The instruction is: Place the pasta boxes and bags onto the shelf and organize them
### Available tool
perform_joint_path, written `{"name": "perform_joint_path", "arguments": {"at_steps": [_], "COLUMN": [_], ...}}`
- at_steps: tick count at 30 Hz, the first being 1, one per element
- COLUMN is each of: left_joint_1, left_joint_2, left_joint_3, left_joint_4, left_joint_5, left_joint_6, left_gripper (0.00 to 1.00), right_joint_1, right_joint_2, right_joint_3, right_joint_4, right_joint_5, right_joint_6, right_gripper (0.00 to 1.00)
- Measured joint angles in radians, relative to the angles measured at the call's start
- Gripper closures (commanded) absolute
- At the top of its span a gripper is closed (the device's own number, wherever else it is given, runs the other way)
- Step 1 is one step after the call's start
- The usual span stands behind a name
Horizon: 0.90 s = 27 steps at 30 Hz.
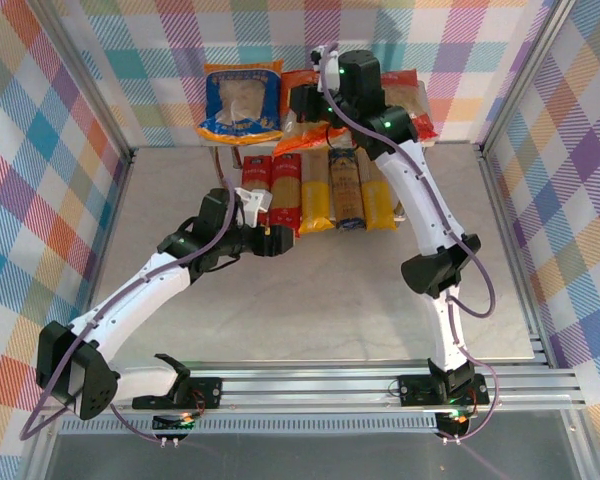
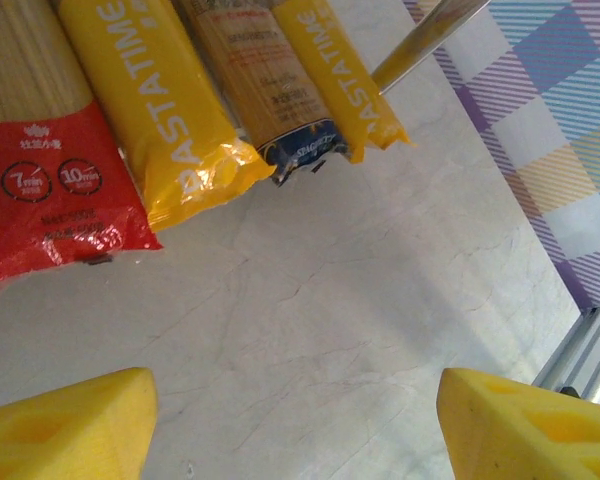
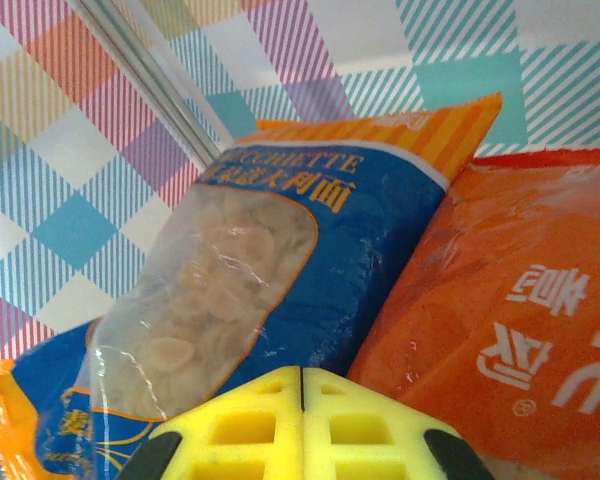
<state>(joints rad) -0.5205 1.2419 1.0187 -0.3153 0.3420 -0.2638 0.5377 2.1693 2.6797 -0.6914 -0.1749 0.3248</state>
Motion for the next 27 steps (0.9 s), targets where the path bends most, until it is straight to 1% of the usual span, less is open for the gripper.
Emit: {"name": "perform_joint_path", "arguments": {"at_steps": [5,9,11,12,14,16,18,23,27], "left_joint_1": [0.016,0.030,0.034,0.035,0.039,0.042,0.046,0.068,0.079], "left_joint_2": [-0.005,-0.005,-0.005,-0.005,-0.005,-0.006,-0.013,-0.055,-0.072], "left_joint_3": [-0.003,-0.003,-0.003,-0.003,-0.003,-0.003,-0.008,-0.041,-0.055], "left_joint_4": [-0.009,-0.012,-0.019,-0.022,-0.024,-0.024,-0.023,-0.027,-0.031], "left_joint_5": [-0.005,-0.004,-0.004,-0.004,-0.005,-0.010,-0.019,-0.042,-0.057], "left_joint_6": [0.000,0.003,0.004,0.004,0.004,0.004,0.004,0.004,0.005], "left_gripper": [0.26,0.25,0.25,0.24,0.24,0.23,0.22,0.22,0.22], "right_joint_1": [0.000,0.004,0.005,0.005,0.006,0.008,0.013,0.013,0.013], "right_joint_2": [-0.002,-0.014,-0.016,-0.016,-0.016,-0.016,-0.016,-0.026,-0.040], "right_joint_3": [-0.011,-0.044,-0.047,-0.048,-0.048,-0.048,-0.048,-0.063,-0.073], "right_joint_4": [-0.038,-0.063,-0.072,-0.075,-0.080,-0.081,-0.079,-0.057,-0.025], "right_joint_5": [0.044,0.085,0.097,0.100,0.103,0.098,0.087,0.062,0.073], "right_joint_6": [-0.002,-0.003,-0.003,-0.003,-0.002,-0.003,-0.006,-0.011,-0.016], "right_gripper": [0.98,0.96,0.91,0.84,0.76,0.65,0.60,0.56,0.52]}}
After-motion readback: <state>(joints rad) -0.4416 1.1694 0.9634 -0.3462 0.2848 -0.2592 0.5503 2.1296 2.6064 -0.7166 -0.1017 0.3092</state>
